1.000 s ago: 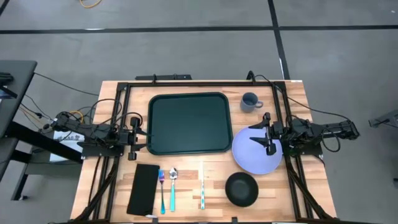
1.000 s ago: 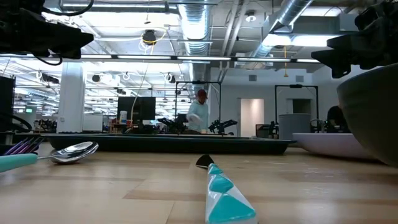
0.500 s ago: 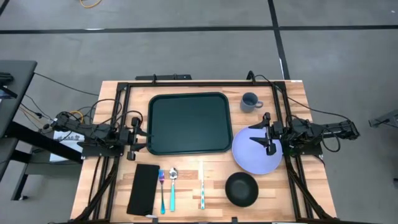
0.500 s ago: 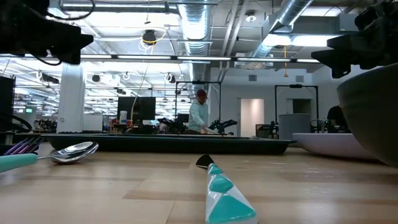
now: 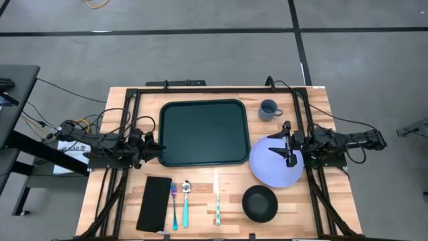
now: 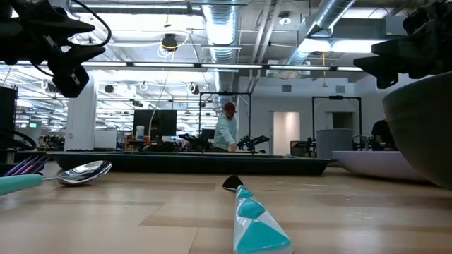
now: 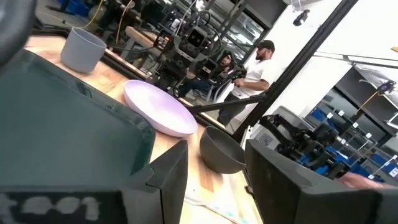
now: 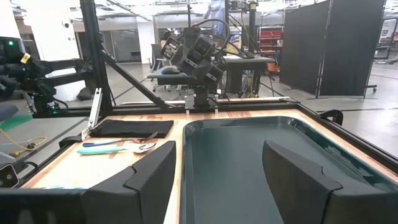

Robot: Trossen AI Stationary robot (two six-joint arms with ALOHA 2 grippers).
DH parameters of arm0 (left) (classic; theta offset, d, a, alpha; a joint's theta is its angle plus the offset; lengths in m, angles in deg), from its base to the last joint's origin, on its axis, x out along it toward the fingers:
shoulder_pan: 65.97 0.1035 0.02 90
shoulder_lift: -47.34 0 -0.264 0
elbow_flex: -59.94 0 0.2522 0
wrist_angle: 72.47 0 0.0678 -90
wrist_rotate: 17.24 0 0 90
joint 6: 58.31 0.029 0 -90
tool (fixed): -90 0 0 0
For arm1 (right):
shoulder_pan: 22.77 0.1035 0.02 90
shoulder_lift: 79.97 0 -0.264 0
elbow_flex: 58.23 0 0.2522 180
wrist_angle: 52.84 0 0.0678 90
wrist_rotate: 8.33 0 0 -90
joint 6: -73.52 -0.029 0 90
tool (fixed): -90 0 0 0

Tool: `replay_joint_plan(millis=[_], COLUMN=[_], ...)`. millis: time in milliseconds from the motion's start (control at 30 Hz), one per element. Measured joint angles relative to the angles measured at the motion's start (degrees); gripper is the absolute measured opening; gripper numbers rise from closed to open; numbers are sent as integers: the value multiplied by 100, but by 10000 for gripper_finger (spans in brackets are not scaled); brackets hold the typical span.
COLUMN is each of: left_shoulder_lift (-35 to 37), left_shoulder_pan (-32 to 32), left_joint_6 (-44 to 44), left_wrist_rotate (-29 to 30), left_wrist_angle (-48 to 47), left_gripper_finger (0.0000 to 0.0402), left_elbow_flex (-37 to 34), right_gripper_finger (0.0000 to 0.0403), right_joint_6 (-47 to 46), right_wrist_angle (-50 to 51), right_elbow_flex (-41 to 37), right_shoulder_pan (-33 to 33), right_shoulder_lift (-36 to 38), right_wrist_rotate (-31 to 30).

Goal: Set up tray
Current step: Put the gray mug on the black serving tray

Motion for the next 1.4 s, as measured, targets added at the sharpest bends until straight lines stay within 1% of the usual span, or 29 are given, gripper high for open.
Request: replay_joint_plan(millis=[100, 167, 300, 400, 467, 567, 667, 767, 833, 933, 1033, 1100, 1167, 1267, 1400], left_shoulder_lift=[0, 0, 0, -14, -113, -313, -723, -1315, -1766, -2449, -2996, -3351, -3644, -3970, -4200], left_shoulder_pan=[-1, -1, -1, -1, -3, 1, 2, 23, 101, 261, 469, 639, 824, 1094, 1390], left_joint_6=[-174, -396, -1163, -1237, -1157, -693, -516, -676, -813, -820, -353, -115, 10, 64, 85], left_wrist_rotate=[80, 181, 778, 977, 1218, 1476, 1587, 1652, 1724, 1936, 1953, 1945, 1939, 1910, 1858], left_wrist_angle=[3, 9, 61, 25, -67, -49, -603, -1367, -1660, -1681, -1646, -1644, -1654, -1638, -1633], left_gripper_finger=[149, 149, 149, 149, 149, 149, 149, 149, 149, 149, 149, 149, 149, 149, 149], left_elbow_flex=[1, 0, 0, 47, 153, 478, 790, 1087, 1201, 1332, 1542, 1693, 1850, 2081, 2341], right_gripper_finger=[230, 230, 230, 230, 230, 230, 230, 230, 230, 230, 230, 230, 230, 230, 230], right_joint_6=[4, 199, 448, 379, 197, -416, -1518, -3007, -3880, -4764, -5571, -6111, -6402, -6448, -6062], right_wrist_angle=[0, -3, -9, -9, -24, -368, -970, -1462, -1502, -1349, -1245, -1220, -1211, -1104, -897], right_elbow_flex=[0, 0, 2, 2, 2, -13, -9, -5, -2, -2, -2, -2, -2, -2, 78], right_shoulder_pan=[-2, -17, -100, -151, -153, -159, -198, -243, -277, -313, -375, -451, -541, -675, -838], right_shoulder_lift=[0, 0, 1, 2, 1, -3, 0, 2, 1, 0, -44, -81, -85, -127, -357], right_wrist_rotate=[0, -65, -138, -138, -143, -199, -437, -1170, -1713, -2401, -2991, -3241, -3271, -3097, -2438])
